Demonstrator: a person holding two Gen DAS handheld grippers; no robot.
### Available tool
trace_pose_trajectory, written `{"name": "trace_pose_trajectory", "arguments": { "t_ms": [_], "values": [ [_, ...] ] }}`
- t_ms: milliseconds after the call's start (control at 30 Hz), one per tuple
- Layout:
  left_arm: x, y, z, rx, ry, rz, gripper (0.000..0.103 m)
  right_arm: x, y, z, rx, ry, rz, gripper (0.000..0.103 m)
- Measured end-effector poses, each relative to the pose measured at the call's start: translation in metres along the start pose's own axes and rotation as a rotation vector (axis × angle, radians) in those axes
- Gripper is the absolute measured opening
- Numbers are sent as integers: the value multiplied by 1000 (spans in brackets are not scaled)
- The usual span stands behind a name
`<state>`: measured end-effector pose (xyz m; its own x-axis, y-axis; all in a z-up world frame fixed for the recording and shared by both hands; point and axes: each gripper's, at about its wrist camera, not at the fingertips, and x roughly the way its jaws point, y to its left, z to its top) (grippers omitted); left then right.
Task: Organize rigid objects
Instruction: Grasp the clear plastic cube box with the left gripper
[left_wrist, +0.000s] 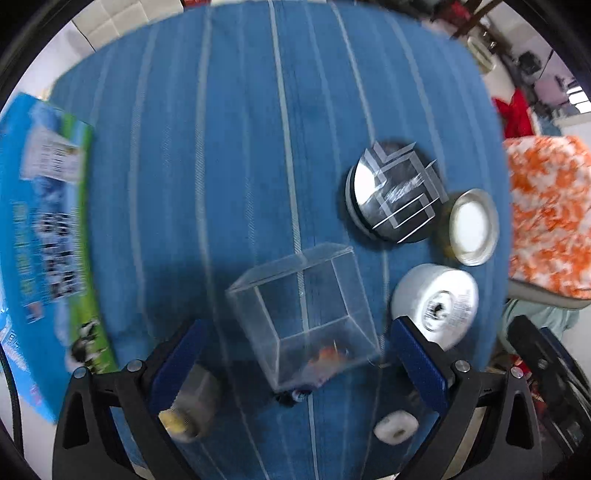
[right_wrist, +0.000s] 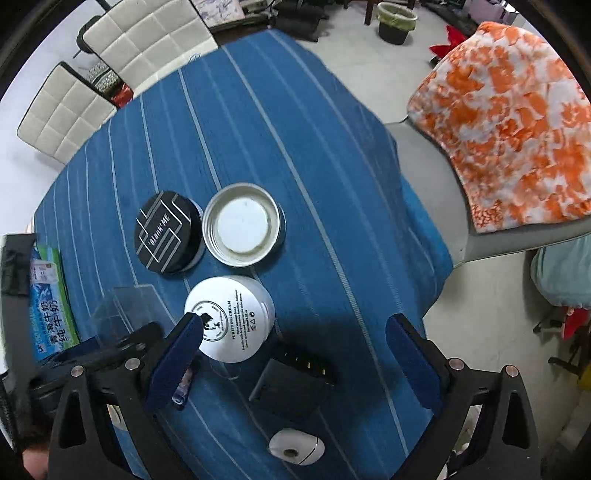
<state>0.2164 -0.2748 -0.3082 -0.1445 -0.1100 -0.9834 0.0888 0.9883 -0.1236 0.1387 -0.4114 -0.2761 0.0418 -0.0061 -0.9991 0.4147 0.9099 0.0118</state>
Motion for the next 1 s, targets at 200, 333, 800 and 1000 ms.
{"name": "trace_pose_trajectory", "arguments": {
  "t_ms": [200, 333, 800, 1000],
  "values": [
    [24, 10, -5, -18, 34, -15, 66, 13, 0, -6, -36, 25, -10, 101],
    [18, 19, -14, 5, -9, 7, 62, 21, 0, -13, -43, 40, -7, 101],
    [-42, 34, -109, 110, -193, 82, 62, -15, 24, -52, -108, -7, 11, 101],
    [-85, 103, -180, 52, -248, 55, 62, -26, 86, -102, -238, 22, 95, 101]
  ]
}}
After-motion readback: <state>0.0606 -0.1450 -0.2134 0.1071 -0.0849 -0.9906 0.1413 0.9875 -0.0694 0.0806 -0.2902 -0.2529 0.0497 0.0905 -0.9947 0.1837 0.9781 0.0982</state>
